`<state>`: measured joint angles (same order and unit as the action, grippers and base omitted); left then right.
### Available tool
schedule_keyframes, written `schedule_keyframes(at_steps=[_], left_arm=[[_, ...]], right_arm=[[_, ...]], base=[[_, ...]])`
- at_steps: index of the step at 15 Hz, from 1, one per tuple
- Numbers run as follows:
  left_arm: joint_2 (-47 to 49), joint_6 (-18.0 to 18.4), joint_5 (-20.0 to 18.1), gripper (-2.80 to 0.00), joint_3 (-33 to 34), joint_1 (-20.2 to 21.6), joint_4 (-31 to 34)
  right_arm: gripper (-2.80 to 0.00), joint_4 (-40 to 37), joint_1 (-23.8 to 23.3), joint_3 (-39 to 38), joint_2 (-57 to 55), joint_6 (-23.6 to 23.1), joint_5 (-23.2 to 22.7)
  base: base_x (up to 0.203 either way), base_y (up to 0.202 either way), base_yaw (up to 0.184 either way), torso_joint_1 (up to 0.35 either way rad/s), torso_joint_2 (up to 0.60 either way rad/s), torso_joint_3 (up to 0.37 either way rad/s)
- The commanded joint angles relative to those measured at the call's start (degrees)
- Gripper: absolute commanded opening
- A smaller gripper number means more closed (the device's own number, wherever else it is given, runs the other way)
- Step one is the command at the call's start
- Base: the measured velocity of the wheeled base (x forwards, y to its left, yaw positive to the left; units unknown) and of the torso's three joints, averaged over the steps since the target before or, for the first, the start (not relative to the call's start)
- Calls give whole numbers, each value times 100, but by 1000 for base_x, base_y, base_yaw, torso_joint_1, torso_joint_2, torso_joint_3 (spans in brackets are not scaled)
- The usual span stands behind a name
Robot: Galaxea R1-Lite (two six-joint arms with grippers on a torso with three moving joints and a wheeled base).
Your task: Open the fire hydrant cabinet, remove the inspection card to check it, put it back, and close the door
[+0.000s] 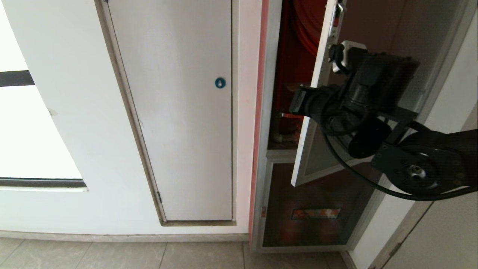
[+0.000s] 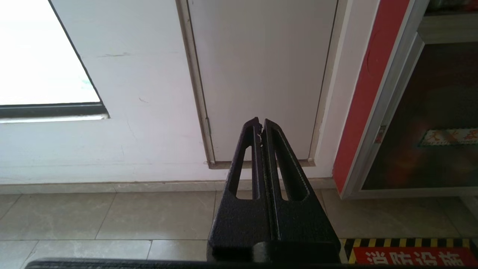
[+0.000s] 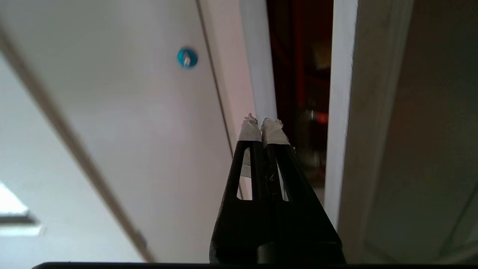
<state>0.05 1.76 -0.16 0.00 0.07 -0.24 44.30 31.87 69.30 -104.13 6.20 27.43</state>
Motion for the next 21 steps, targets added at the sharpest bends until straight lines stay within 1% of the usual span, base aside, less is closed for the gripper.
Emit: schedule_keyframes(at_steps=[1,3,5,8,9,12,15,17,21], left_arm=[[4,0,-2,-280,9,1,-2],[4,0,-2,-280,18,1,-2],[4,0,-2,-280,9,1,-2],[4,0,-2,-280,9,1,-2],[4,0,-2,-280,9,1,-2],[4,0,-2,-280,9,1,-2],[4,0,-2,-280,9,1,-2],[4,0,-2,-280,9,1,-2],[4,0,-2,-280,9,1,-2]], right_arm=[[-280,360,8,309,-653,-24,175],[-280,806,10,740,-1051,-119,538],[-280,1237,12,884,-1297,-449,748],[-280,1749,-22,1495,-1759,-877,1071],[-280,1819,-58,1589,-1830,-965,1097],[-280,1794,-81,1847,-1900,-1031,1085],[-280,1793,-180,2019,-1945,-1250,1090],[-280,1769,-258,2286,-2043,-1274,1089],[-280,1743,-356,2819,-2294,-1491,1071]], base=[[0,0,0,0,0,0],[0,0,0,0,0,0],[0,0,0,0,0,0],[0,0,0,0,0,0],[0,0,0,0,0,0],[0,0,0,0,0,0],[0,0,0,1,1,14],[0,0,0,0,0,0],[0,0,0,0,0,0]])
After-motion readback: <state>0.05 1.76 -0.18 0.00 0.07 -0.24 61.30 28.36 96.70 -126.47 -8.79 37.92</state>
